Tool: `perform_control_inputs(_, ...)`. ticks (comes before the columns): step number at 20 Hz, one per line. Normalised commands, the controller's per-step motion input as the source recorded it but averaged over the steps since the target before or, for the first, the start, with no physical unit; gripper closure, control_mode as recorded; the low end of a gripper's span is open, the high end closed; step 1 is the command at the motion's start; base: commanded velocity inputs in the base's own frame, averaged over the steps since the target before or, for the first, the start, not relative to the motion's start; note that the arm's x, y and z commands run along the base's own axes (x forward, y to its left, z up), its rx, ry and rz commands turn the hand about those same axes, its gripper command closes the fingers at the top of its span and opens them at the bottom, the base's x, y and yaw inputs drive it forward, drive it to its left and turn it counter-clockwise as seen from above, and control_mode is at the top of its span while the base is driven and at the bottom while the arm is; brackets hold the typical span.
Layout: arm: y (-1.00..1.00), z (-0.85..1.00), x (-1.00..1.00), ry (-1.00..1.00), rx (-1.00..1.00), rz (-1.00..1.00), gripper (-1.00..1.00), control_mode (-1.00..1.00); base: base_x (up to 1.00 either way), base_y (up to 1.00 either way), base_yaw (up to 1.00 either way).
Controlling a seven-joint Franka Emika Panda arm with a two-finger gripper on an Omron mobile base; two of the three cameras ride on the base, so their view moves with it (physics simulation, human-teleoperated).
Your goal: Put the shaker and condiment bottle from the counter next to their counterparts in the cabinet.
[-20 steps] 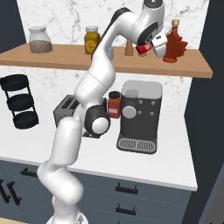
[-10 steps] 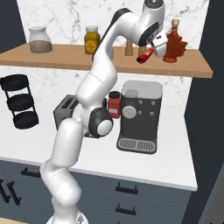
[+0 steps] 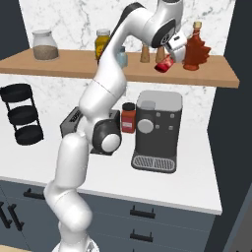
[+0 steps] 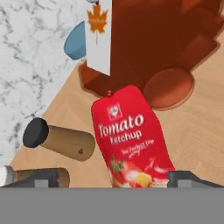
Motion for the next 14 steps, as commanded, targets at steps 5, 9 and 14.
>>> perform_control_inputs(5,0.28,0.0,-0.71,0.0,-0.05,0.05,-1.0,-1.0,0.0,0.0,0.0)
perform_control_inputs(9,0.42,-0.1,-0.69,0.0,-0.11,0.03,-1.0,-1.0,0.0,0.0,0.0)
perform_control_inputs(14,0.56,-0.3,-0.52,0.0,-0.12,0.0,-1.0,-1.0,0.0,0.0,0.0)
